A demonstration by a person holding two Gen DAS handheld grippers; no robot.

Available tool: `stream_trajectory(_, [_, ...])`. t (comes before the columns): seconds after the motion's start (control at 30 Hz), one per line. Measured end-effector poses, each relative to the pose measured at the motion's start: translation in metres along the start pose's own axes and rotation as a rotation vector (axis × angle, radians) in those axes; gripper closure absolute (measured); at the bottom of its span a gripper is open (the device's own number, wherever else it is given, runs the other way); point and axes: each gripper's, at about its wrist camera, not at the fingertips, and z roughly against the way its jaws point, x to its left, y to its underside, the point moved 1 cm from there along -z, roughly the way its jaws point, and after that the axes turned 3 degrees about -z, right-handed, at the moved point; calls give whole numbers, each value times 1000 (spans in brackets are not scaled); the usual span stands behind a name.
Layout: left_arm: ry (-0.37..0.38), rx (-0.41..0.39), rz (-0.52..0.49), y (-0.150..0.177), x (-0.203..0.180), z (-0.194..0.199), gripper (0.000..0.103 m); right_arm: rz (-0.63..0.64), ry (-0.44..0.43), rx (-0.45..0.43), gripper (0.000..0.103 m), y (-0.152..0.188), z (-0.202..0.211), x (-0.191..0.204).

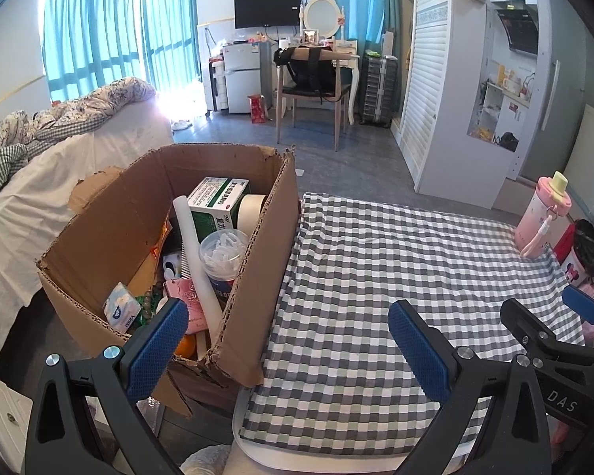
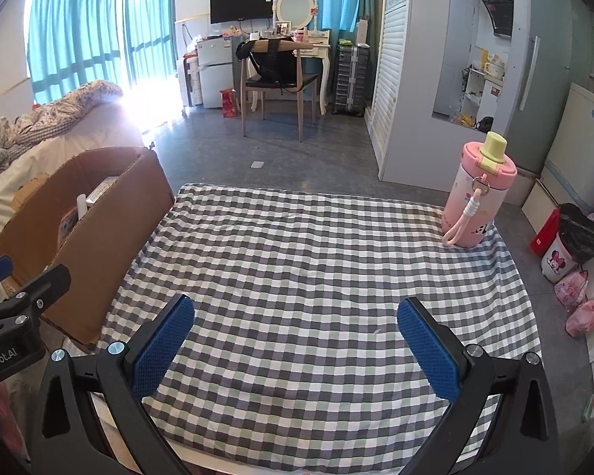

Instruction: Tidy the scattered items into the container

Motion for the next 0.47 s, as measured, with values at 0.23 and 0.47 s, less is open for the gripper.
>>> stream_trajectory(0.23, [1,16,15,2,2,-2,0,-4,1,7,0,2,-1,-1])
stream_trajectory(0.47, [-32,-28,-7,3,0,4,0,-5,-1,14,0,4,-2,-1])
